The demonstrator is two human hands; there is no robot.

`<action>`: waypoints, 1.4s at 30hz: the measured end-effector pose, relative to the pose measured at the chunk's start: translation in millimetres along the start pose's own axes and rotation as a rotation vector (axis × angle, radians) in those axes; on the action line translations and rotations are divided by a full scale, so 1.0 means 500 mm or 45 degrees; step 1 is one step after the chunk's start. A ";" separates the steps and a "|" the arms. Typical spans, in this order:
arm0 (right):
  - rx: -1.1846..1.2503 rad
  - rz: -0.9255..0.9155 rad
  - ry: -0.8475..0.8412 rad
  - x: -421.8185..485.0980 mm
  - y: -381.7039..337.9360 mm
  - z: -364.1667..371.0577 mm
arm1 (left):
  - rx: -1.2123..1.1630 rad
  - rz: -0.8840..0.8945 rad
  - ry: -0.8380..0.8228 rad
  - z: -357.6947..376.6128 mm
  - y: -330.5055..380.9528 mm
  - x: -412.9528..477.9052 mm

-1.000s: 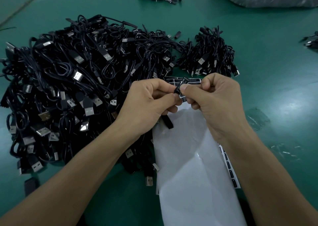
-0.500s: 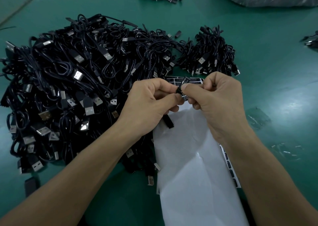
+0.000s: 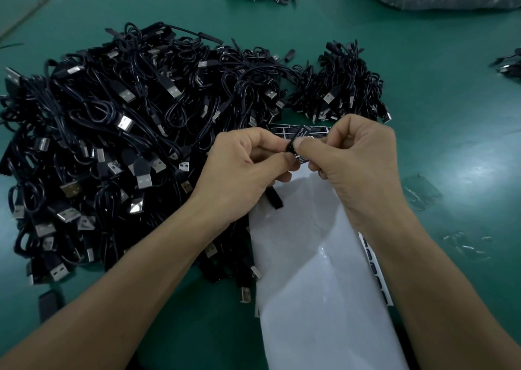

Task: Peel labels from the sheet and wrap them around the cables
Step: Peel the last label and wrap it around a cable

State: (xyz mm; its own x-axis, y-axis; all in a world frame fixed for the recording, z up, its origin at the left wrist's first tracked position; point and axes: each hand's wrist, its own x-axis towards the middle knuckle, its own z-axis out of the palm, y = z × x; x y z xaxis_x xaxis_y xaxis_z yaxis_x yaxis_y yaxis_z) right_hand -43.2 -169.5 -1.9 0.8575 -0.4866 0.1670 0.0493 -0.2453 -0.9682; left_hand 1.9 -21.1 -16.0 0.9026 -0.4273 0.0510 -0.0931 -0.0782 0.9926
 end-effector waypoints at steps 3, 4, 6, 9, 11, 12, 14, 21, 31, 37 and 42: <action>-0.003 0.001 0.005 -0.001 0.000 0.000 | 0.003 -0.001 -0.001 0.001 0.001 -0.001; -0.002 0.000 0.003 0.000 0.001 0.000 | 0.004 -0.002 0.001 0.001 0.001 -0.001; -0.006 -0.002 -0.010 0.001 0.003 -0.001 | 0.000 0.000 0.004 0.002 0.003 -0.001; -0.011 0.009 -0.019 0.000 0.007 -0.002 | -0.024 0.005 0.008 0.003 0.005 -0.002; 0.009 0.024 -0.033 0.000 0.009 -0.003 | -0.028 0.006 0.011 0.004 0.006 -0.002; 0.034 0.039 -0.048 0.000 0.010 -0.004 | -0.025 0.006 0.013 0.004 0.006 -0.003; 0.087 0.079 -0.092 0.000 0.011 -0.005 | -0.017 0.004 0.022 0.005 0.007 -0.003; 0.332 0.099 -0.232 0.001 0.005 -0.003 | -0.024 0.029 0.079 0.006 0.010 -0.005; 0.241 0.040 -0.267 0.003 0.010 -0.007 | 0.030 0.056 0.119 0.006 0.006 -0.004; 0.101 -0.060 -0.214 0.002 0.014 -0.006 | 0.045 0.065 0.064 0.005 0.006 -0.004; 0.055 -0.051 -0.225 0.005 0.017 -0.009 | 0.067 0.042 0.000 0.001 0.007 -0.004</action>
State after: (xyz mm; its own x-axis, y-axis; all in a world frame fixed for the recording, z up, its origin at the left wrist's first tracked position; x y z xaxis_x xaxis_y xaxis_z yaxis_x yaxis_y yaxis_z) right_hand -42.9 -176.9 -8.9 0.9309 -0.3211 0.1739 0.1039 -0.2234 -0.9692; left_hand -0.4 -20.9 -12.5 0.8988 -0.4302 0.0837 -0.1448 -0.1114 0.9832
